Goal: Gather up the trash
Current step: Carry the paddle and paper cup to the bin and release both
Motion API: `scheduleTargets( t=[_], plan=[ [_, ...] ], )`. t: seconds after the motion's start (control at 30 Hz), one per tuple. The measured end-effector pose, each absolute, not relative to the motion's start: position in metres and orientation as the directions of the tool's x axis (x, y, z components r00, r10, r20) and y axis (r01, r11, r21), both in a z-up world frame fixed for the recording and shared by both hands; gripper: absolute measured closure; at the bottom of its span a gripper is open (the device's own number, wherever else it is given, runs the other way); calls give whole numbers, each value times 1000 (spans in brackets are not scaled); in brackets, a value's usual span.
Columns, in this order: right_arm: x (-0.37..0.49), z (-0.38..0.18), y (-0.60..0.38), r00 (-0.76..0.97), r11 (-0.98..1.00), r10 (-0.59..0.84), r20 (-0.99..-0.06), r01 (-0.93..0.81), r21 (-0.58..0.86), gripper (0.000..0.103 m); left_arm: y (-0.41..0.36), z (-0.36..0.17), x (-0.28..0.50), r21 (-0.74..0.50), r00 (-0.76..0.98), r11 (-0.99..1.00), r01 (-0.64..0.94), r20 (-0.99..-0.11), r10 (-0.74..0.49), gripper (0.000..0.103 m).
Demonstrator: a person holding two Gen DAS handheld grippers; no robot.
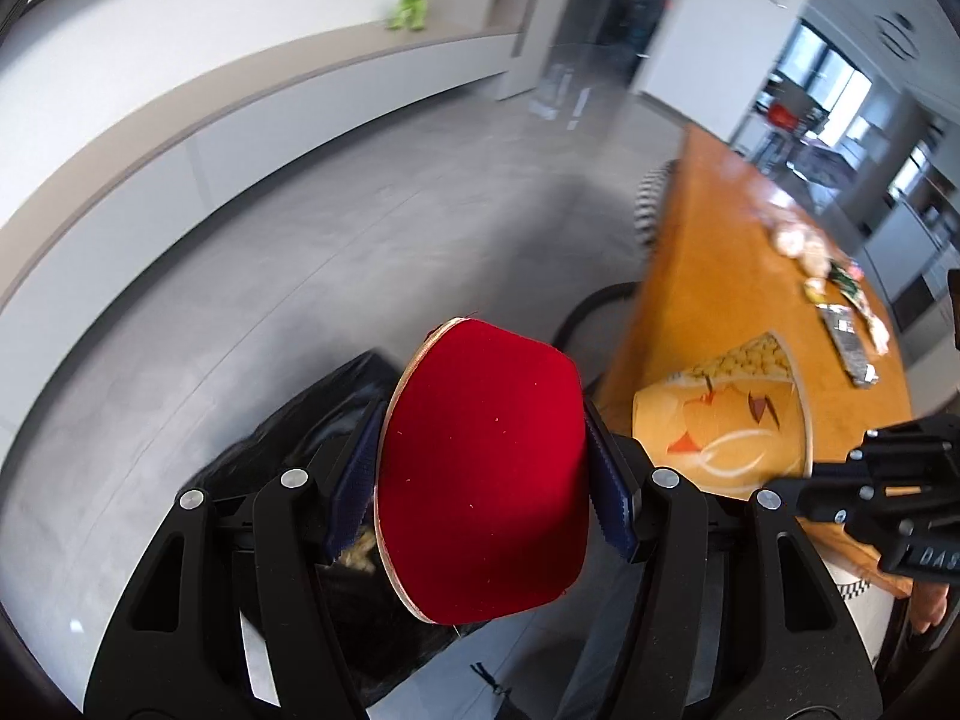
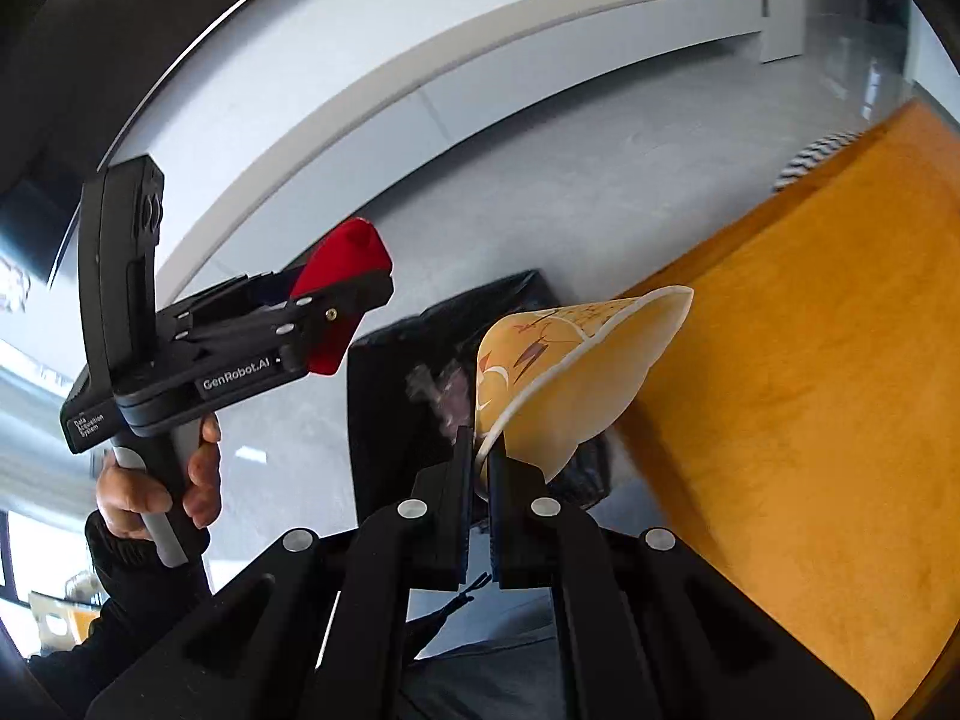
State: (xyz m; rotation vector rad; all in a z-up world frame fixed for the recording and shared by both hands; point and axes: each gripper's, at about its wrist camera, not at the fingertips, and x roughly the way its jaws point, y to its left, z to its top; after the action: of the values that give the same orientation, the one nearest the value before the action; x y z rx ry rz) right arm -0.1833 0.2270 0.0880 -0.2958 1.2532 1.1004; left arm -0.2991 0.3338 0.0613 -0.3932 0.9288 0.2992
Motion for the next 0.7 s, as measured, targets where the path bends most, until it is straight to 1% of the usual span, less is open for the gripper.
scheduleTargets(
  t=[0.2,0.23,0.27,0.3,0.33,0.37,0.5,0.7],
  plan=[
    [-203,54,265,-168,444,448,-878,-811,382,98,365,35,-337,-224,524,829,-512,-847,94,43],
    [-202,47,272,-169,436,433,-885,-821,370,96,369,32,-341,-232,524,820,-523,-847,94,41],
    [-206,39,283,-159,428,394,-905,-840,334,91,372,29,-343,-237,523,812,-533,-847,95,39],
    [-208,34,289,-148,436,364,-920,-846,309,61,377,25,-344,-229,503,800,-554,-858,103,13],
    [-212,31,292,-140,446,355,-924,-843,300,29,380,22,-347,-219,489,786,-578,-864,119,6],
    [-213,30,291,-137,451,375,-917,-837,309,27,385,20,-349,-215,474,767,-605,-871,130,6],
    [-214,30,291,-159,442,386,-909,-833,333,28,404,9,-356,-276,461,687,-672,-882,96,6],
    [-221,35,287,-152,449,408,-900,-825,343,28,403,8,-352,-273,455,695,-665,-886,87,6]
  ],
)
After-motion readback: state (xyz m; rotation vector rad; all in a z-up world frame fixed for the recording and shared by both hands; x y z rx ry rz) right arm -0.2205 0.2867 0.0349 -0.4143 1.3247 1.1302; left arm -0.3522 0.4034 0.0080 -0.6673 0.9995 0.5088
